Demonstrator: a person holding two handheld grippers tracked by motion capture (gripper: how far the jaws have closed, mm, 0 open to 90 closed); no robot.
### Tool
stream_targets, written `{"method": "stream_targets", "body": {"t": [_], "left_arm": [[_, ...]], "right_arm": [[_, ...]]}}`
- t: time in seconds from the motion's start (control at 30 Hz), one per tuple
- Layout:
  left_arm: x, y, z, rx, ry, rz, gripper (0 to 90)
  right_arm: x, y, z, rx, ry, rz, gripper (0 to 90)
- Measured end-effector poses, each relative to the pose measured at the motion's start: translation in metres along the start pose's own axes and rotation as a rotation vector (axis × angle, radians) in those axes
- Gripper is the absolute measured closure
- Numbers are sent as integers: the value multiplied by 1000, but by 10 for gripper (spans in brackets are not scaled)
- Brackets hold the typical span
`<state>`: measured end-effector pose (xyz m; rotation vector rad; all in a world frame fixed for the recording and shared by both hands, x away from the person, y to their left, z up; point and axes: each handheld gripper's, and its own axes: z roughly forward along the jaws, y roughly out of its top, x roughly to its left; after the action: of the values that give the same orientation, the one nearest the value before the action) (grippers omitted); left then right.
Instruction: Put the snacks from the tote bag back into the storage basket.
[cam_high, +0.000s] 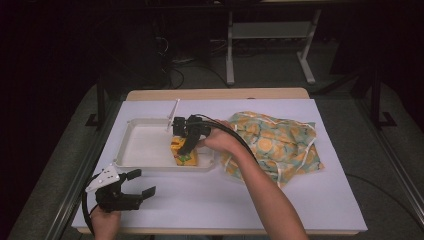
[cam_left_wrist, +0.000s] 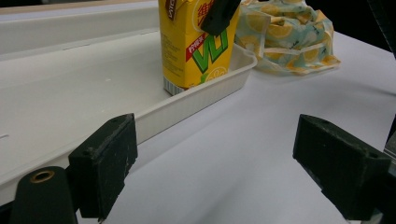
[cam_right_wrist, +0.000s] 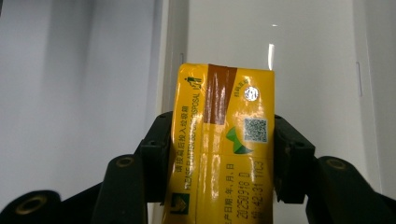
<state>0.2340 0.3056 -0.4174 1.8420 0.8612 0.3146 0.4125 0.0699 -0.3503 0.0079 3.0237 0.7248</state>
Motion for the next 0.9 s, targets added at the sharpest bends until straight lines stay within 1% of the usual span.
{"method": "stream_targets", "body": {"t": [0.07, 0.27, 0.3, 0.4, 0.47, 0.57, 0.63, 0.7, 0.8, 0.87, 0.9], "left_arm": [[0, 0, 0, 1, 0, 2, 134], [0, 0, 1, -2, -3, -1, 134], [0, 0, 1, 3, -2, 4, 134], [-1, 0, 1, 5, -2, 2, 134], [-1, 0, 2, 5, -1, 1, 134], [0, 0, 2, 7, -1, 1, 134], [0, 0, 1, 6, -2, 3, 134], [0, 0, 1, 6, -1, 0, 134], [0, 0, 1, 4, -1, 1, 134], [0, 0, 1, 4, 0, 1, 134], [0, 0, 1, 4, 0, 2, 134]], "right_arm": [[0, -1, 0, 1, -3, -2, 487], [3, -7, -1, -20, -6, 5, 485], [3, -8, 0, -30, -12, -6, 483], [4, -8, 0, -22, -11, -7, 476], [4, -8, -1, -22, -2, 9, 464], [3, -9, 0, -17, 9, 17, 445], [4, -9, 0, -13, 4, 10, 444], [5, -8, 0, -12, 1, 15, 443], [6, -8, -2, -26, 7, 26, 442], [6, -8, -4, -47, 8, 14, 439], [7, -8, -6, -48, 9, 24, 436]]}}
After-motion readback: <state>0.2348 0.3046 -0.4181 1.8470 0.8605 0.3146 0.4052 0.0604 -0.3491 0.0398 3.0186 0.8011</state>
